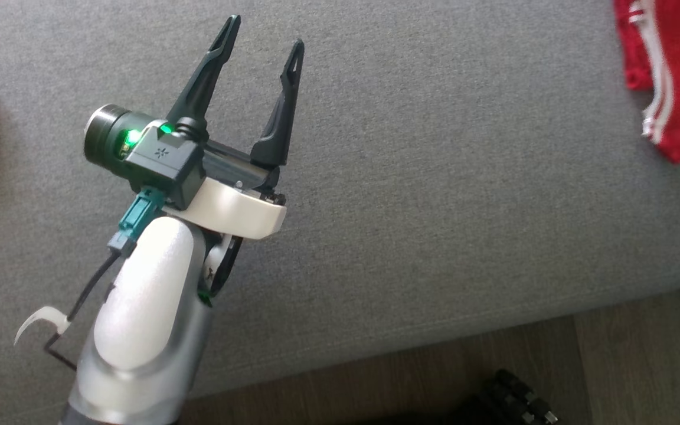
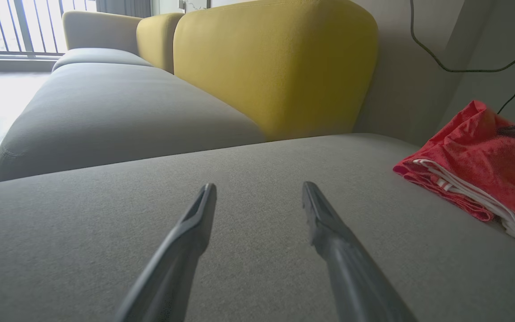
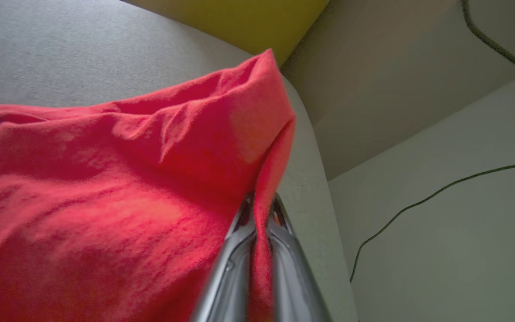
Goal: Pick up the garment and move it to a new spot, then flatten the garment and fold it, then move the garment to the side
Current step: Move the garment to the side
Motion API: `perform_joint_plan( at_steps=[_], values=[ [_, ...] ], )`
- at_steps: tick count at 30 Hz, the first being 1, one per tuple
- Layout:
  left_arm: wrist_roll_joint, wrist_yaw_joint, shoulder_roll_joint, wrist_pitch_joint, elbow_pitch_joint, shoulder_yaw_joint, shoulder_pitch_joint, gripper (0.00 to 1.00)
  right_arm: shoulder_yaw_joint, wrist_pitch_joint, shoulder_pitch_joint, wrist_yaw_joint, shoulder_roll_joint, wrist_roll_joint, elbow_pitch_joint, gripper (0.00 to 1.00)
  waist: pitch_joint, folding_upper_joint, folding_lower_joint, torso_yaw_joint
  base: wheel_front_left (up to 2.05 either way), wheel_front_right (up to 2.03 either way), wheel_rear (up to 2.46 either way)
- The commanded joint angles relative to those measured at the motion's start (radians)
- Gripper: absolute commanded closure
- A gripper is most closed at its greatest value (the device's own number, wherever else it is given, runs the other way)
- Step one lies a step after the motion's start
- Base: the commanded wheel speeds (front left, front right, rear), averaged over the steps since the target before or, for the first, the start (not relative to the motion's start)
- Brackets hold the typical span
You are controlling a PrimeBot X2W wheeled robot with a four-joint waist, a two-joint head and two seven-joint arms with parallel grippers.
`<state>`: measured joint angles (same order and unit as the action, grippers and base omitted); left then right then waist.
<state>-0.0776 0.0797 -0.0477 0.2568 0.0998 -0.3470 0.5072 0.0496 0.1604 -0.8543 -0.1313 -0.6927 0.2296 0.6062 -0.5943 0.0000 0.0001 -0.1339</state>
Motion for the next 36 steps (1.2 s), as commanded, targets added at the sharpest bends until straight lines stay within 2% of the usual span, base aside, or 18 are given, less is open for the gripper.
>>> perform_joint_plan(
  at_steps=[1, 5, 15, 16, 17, 18, 30, 33, 36],
  values=[
    [-0.005, 0.001, -0.006, 0.005, -0.031, 0.021, 0.005, 0.0, -0.019, -0.011, -0.014, 0.001, -0.042, -0.008, -0.021, 1.0, -0.004, 0.0, -0.0001, 0.003, 0.0, 0.0, 0.0],
    [-0.005, 0.002, -0.006, 0.005, -0.034, 0.019, 0.009, 0.0, -0.072, -0.015, -0.027, 0.001, -0.048, -0.043, -0.017, 1.0, -0.021, 0.0, -0.0001, 0.01, 0.0, 0.0, 0.0],
    [-0.01, -0.004, -0.004, 0.005, -0.039, 0.023, 0.004, 0.0, -0.096, 0.004, -0.012, 0.001, -0.049, -0.027, -0.064, 1.0, -0.043, 0.0, -0.0001, 0.021, 0.0, 0.0, 0.0],
    [-0.01, -0.004, -0.004, 0.005, -0.038, 0.024, 0.003, 0.0, -0.098, 0.003, -0.01, 0.001, -0.048, -0.025, -0.07, 0.83, -0.043, 0.0, -0.0001, 0.021, 0.0, 0.0, 0.0],
    [-0.01, -0.004, -0.004, 0.005, -0.038, 0.025, 0.003, 0.0, -0.096, 0.001, -0.007, 0.001, -0.046, -0.023, -0.077, 0.48, -0.042, 0.0, -0.0001, 0.02, 0.0, 0.0, 0.0],
    [-0.01, -0.003, -0.004, 0.005, -0.036, 0.026, 0.002, 0.0, -0.094, 0.0, -0.004, 0.001, -0.045, -0.022, -0.082, 0.0, -0.041, 0.0, -0.0001, 0.019, 0.0, 0.0, 0.0],
    [-0.052, -0.022, -0.003, 0.005, -0.032, 0.025, -0.031, 0.0, -0.1, 0.064, 0.025, 0.001, -0.058, -0.005, -0.15, 0.0, 0.054, 0.0, -0.0001, 0.039, 0.0, 0.0, 0.0],
    [-0.068, -0.033, -0.003, 0.005, -0.034, 0.036, -0.056, 0.0, -0.099, 0.077, 0.017, 0.001, -0.03, -0.021, -0.204, 0.0, 0.101, 0.0, -0.0001, 0.046, 0.0, 0.0, 0.0],
    [-0.083, -0.045, -0.003, 0.005, -0.039, 0.055, -0.086, 0.0, -0.087, 0.082, 0.022, 0.001, 0.029, -0.021, -0.269, 0.0, 0.16, 0.0, -0.0001, 0.058, 0.0, 0.0, 0.0]
  ],
)
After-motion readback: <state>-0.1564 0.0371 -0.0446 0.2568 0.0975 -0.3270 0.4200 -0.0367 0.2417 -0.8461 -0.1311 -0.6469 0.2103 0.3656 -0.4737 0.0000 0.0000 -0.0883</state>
